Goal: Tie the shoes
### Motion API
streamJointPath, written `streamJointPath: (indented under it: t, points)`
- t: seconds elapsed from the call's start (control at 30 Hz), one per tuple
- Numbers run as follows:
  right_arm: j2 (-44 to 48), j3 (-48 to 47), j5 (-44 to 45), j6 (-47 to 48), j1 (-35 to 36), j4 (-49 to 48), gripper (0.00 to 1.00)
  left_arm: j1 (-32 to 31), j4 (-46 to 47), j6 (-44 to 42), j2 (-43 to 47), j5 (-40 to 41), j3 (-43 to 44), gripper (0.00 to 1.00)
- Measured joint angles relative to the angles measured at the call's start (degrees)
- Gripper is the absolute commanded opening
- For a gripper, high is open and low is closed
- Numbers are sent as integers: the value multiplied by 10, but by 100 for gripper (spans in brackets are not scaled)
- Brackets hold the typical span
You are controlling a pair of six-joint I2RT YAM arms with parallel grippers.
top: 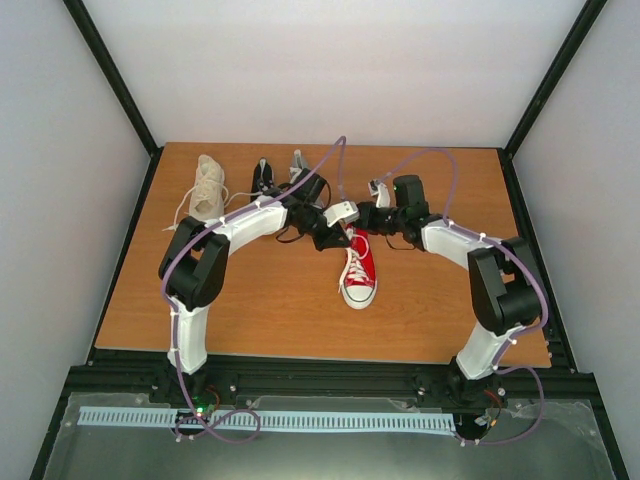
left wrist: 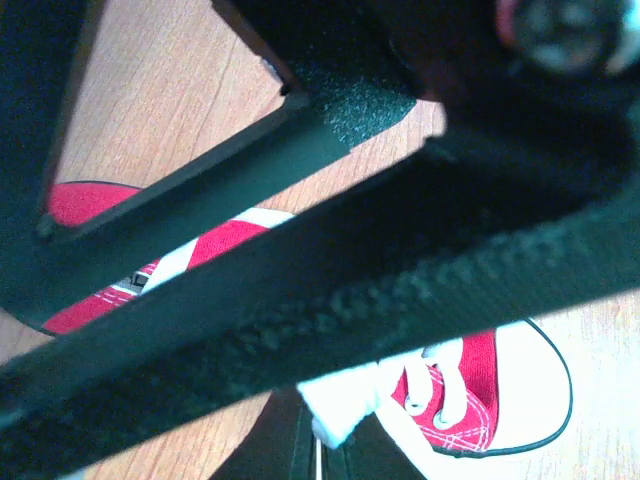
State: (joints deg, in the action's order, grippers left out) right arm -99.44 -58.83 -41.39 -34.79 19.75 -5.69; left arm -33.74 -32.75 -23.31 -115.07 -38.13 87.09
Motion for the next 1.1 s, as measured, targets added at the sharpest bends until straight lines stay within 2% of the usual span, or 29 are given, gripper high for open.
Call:
streamJointPath:
  t: [0.13, 0.2, 0.33, 0.43, 0.6, 0.83, 1.1]
  points:
    - [12, -8, 28, 28, -1, 54, 43, 0, 0, 0, 0, 0, -2, 1]
    - [26, -8, 38, 44, -2, 81, 43, 1, 0, 0, 0, 0, -2, 1]
    - [62, -7, 53, 73, -10, 126, 28, 2, 0, 0, 0, 0, -2, 1]
    - [99, 10, 56, 89, -24, 132, 29, 2, 0, 0, 0, 0, -2, 1]
    - [136, 73, 12, 106, -33, 86, 38, 3, 0, 0, 0, -3, -2, 1]
    - [115, 129, -37, 100, -29, -18, 49, 3, 0, 0, 0, -7, -2, 1]
    - [81, 125, -45, 99, -17, -90, 45, 3, -2, 0, 0, -9, -1, 1]
